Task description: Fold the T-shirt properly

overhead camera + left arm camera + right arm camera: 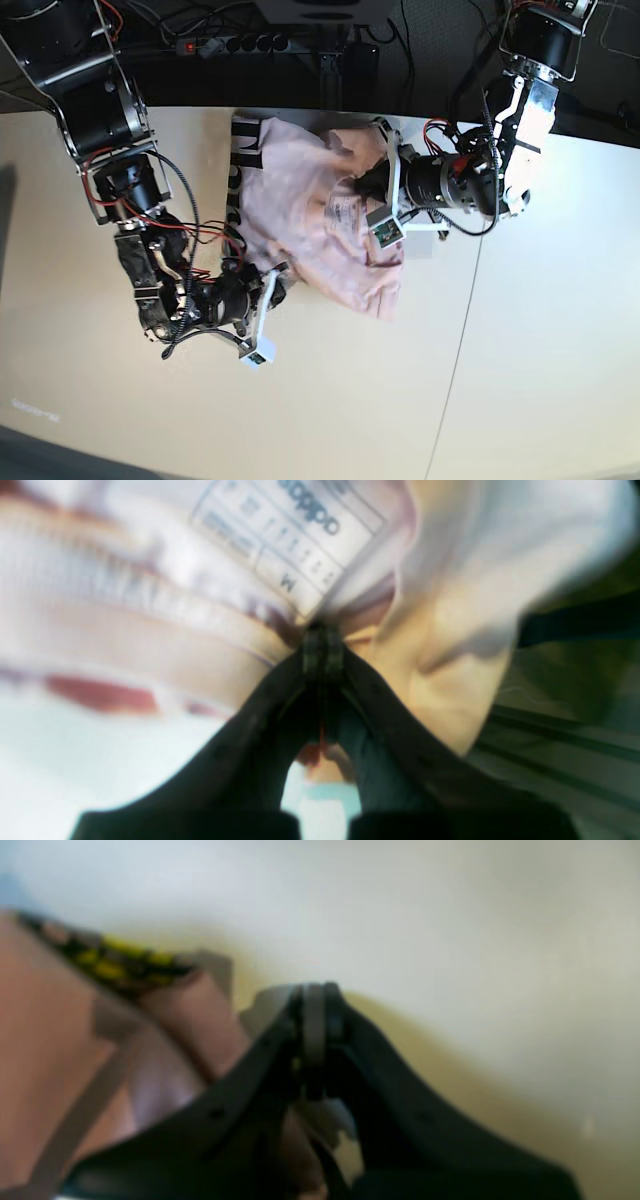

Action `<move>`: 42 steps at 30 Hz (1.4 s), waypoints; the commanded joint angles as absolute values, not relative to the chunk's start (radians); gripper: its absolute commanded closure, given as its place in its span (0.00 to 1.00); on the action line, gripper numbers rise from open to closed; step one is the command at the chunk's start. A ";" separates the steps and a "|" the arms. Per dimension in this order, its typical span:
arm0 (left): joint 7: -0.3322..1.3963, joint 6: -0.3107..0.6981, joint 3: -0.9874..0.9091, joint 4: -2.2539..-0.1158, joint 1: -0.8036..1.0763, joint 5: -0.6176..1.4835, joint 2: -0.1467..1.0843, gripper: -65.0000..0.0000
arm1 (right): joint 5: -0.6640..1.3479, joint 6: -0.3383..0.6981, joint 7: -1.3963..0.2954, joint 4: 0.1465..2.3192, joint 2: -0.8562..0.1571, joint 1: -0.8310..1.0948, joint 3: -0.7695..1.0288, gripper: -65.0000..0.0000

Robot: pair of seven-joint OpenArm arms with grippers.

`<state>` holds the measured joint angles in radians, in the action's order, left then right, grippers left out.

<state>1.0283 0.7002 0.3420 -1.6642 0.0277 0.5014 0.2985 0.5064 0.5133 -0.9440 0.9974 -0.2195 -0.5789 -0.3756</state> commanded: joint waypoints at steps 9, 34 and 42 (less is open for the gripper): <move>0.960 0.698 0.339 -1.515 -0.162 0.481 0.348 1.00 | 0.662 0.546 -0.992 1.356 -0.403 -0.377 -0.353 1.00; 0.916 0.698 0.341 -1.443 -0.367 0.374 0.224 1.00 | 0.670 0.546 -1.007 1.705 -0.418 -0.008 -0.243 1.00; 0.941 0.623 0.338 -1.446 -0.455 0.405 0.379 1.00 | 0.701 0.546 -1.019 1.706 -0.419 -0.008 -0.083 1.00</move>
